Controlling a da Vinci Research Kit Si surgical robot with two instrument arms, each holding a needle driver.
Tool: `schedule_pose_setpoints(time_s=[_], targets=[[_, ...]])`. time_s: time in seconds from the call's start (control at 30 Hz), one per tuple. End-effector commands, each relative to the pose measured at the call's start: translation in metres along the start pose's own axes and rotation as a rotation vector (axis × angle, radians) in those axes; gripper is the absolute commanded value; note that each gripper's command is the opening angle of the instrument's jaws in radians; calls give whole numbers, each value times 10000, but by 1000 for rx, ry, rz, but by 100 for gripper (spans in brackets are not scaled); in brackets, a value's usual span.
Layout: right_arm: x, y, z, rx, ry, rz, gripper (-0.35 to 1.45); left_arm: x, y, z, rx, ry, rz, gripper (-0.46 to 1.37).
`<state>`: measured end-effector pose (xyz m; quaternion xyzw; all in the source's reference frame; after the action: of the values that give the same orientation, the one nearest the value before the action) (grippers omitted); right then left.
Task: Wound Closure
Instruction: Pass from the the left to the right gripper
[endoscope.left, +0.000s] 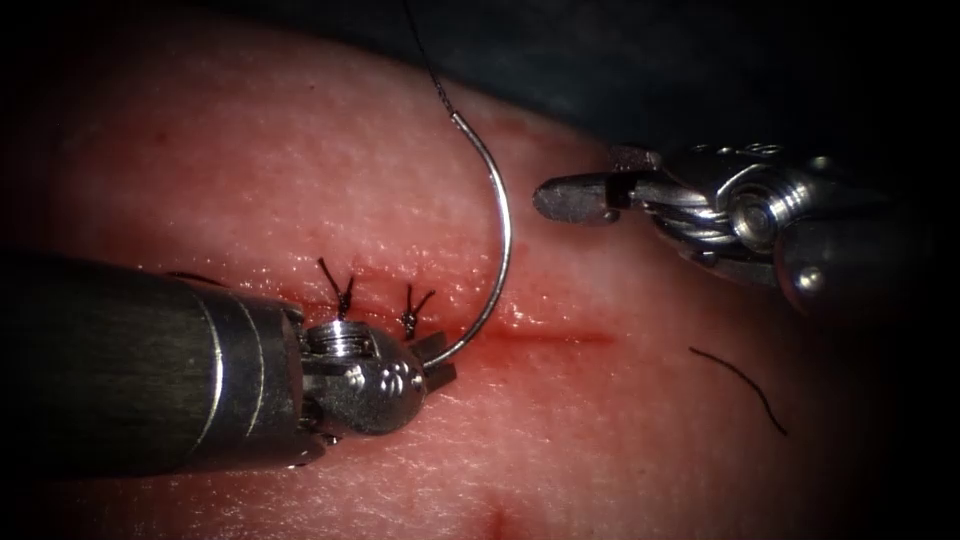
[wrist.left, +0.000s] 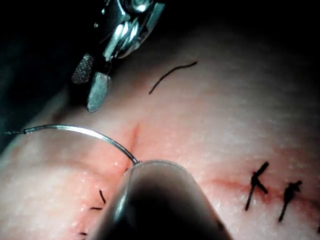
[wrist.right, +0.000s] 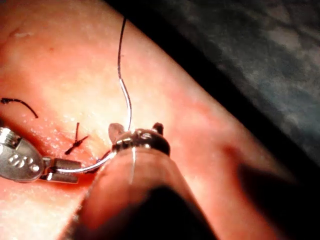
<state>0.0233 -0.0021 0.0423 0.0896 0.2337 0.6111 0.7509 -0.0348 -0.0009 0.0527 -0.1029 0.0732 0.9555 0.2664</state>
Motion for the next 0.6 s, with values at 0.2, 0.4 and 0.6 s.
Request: schedule_pose_setpoints(time_s=[0.2,0.4,0.6], targets=[[-5,-12,7,-8,9,-62,86,2,6,-12,2,-4,31,-35],[0,-13,15,-7,16,-87,85,4,7,-14,1,-8,62,-35],[1,-12,18,0,16,-87,76,6,6,-18,1,-8,127,-35]])
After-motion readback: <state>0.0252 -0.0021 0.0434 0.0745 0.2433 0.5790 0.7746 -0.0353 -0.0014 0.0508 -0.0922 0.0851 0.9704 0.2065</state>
